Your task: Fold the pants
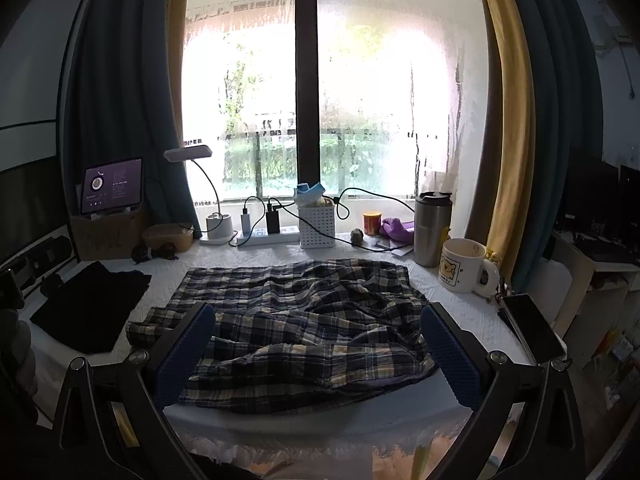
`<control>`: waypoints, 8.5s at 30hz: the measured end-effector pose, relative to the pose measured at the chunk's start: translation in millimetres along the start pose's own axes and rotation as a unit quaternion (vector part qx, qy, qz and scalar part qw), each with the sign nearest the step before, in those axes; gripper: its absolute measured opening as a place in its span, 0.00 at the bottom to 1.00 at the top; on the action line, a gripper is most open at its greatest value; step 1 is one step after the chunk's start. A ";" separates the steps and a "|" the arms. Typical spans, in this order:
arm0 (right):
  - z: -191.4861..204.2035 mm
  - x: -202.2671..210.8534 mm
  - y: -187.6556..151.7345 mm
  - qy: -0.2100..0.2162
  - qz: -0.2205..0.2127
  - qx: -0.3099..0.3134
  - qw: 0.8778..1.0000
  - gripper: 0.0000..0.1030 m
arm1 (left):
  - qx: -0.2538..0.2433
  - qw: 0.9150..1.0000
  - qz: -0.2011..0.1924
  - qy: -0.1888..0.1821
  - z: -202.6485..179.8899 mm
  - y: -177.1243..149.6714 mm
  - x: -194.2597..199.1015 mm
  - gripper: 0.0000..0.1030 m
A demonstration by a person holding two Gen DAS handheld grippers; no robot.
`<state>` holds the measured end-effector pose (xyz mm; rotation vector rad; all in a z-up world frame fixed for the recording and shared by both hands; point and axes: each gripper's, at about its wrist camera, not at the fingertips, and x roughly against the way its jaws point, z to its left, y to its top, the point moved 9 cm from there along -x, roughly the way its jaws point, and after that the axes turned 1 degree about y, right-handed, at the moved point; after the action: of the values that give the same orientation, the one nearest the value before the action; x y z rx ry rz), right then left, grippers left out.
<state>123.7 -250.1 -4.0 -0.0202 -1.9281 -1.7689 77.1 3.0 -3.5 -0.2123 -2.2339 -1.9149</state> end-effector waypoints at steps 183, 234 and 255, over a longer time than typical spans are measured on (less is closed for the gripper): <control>-108.9 -359.4 15.4 0.059 0.204 -0.004 0.977 0.15 | 0.048 0.935 0.297 0.190 181.0 -86.9 -258.7 0.01; -140.4 -290.6 -62.8 0.022 0.260 0.007 0.965 0.43 | 0.103 0.922 0.360 0.095 126.9 -143.8 -199.7 0.65; -186.6 -280.2 -74.7 -0.031 0.247 0.005 0.969 0.05 | 0.028 0.927 0.344 0.149 132.0 -136.3 -201.3 0.09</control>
<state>407.1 -343.3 -176.9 -0.5133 -1.7769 -1.4339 234.3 115.5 -201.4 -0.5682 -1.6950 -1.3880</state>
